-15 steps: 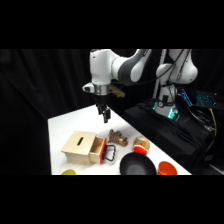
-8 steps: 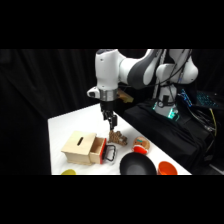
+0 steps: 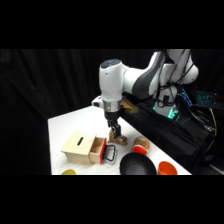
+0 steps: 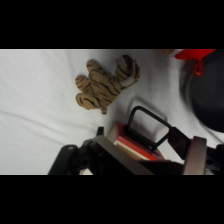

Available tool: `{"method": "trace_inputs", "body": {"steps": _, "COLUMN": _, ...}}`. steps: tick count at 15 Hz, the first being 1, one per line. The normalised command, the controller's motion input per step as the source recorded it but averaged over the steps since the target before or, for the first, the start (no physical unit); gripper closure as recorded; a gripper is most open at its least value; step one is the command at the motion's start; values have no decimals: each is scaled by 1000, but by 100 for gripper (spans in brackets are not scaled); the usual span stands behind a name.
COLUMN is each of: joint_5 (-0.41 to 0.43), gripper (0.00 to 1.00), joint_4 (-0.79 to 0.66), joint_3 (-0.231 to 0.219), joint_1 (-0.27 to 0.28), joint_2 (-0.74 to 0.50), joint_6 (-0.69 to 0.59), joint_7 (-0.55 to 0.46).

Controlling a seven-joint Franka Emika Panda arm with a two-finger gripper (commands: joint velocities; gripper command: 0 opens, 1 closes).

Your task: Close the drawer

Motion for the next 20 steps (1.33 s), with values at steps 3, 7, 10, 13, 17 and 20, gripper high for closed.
{"method": "trace_inputs", "body": {"steps": 3, "joint_5": 16, "gripper": 0, "joint_4": 98, "joint_3": -82, "joint_1": 96, "joint_2": 180, "joint_6": 225, "joint_7": 248}}
{"method": "trace_inputs", "body": {"steps": 7, "joint_5": 57, "gripper": 0, "joint_4": 113, "joint_3": -96, "joint_1": 135, "joint_2": 173, "joint_6": 182, "joint_7": 205}}
{"method": "trace_inputs", "body": {"steps": 10, "joint_5": 59, "gripper": 0, "joint_4": 130, "joint_3": -119, "joint_1": 141, "joint_2": 209, "joint_6": 220, "joint_7": 138}}
{"method": "trace_inputs", "body": {"steps": 13, "joint_5": 94, "gripper": 0, "joint_4": 164, "joint_3": -125, "joint_1": 125, "joint_2": 257, "joint_6": 253, "joint_7": 64}}
{"method": "trace_inputs", "body": {"steps": 17, "joint_5": 144, "gripper": 0, "joint_4": 168, "joint_3": -123, "joint_1": 114, "joint_2": 254, "joint_6": 227, "joint_7": -11}}
{"method": "trace_inputs", "body": {"steps": 20, "joint_5": 81, "gripper": 0, "joint_4": 135, "joint_3": -197, "joint_1": 158, "joint_2": 181, "joint_6": 234, "joint_7": -8}}
